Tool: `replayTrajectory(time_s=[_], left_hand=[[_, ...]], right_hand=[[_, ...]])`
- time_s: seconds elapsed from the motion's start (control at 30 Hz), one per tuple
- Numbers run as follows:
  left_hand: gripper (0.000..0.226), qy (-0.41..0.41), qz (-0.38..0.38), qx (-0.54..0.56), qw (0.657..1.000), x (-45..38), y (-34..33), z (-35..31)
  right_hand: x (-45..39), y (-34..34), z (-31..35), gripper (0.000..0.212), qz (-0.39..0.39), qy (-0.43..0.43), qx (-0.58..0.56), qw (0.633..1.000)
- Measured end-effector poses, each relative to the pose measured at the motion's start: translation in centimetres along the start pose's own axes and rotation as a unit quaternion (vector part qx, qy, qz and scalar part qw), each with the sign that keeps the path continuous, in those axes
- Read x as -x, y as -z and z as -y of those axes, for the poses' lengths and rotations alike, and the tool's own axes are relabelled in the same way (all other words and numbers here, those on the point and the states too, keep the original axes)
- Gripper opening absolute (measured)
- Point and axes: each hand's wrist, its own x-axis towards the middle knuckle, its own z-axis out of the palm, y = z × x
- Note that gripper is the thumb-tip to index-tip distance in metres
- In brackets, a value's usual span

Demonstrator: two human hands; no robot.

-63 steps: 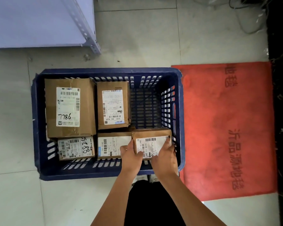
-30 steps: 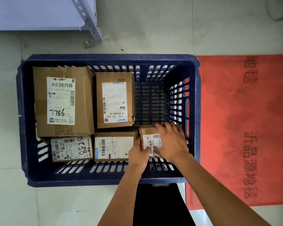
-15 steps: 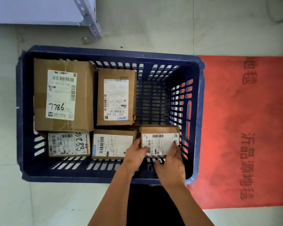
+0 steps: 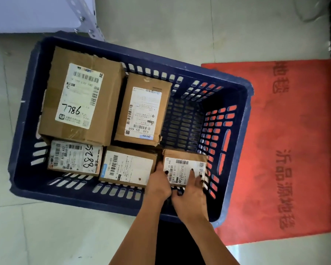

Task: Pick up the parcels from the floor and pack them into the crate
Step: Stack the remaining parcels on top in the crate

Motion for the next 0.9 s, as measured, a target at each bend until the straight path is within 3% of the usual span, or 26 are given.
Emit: replayTrajectory(time_s=[0.1, 0.17, 0.27, 0.37, 0.63, 0.9], left_hand=[[0.048, 0.003, -0.029, -0.017, 0.999, 0.3, -0.3, -0.2], [0.051, -0.001, -0.034, -0.020, 0.999, 0.4, -0.3, -0.3], [0.057, -0.009, -0.041, -0.033, 0.999, 0.5, -0.2, -0.5], [0.055, -0.012, -0.045, -0.012, 0.999, 0.9, 0.0, -0.7], [0.060, 0.010, -0.038, 0.003, 0.999, 1.3, 0.2, -0.6], [0.045, 0.051, -0.074, 0.066, 0.994, 1.0, 0.1, -0.4]], right_hand=[[0.8, 0.2, -0.1, 0.072, -0.015, -0.005, 0.047, 0.999], [2.0, 0.3, -0.5, 0.061, -0.067, 0.040, 0.063, 0.995], [3.1, 0.5, -1.6, 0.053, -0.079, 0.110, 0.072, 0.988], [3.0, 1.0, -1.6, 0.054, -0.080, 0.152, 0.089, 0.981], [2.5, 1.9, -1.4, 0.056, -0.052, 0.163, 0.106, 0.980], [1.0, 2.6, -1.0, 0.067, -0.058, 0.168, 0.100, 0.979]])
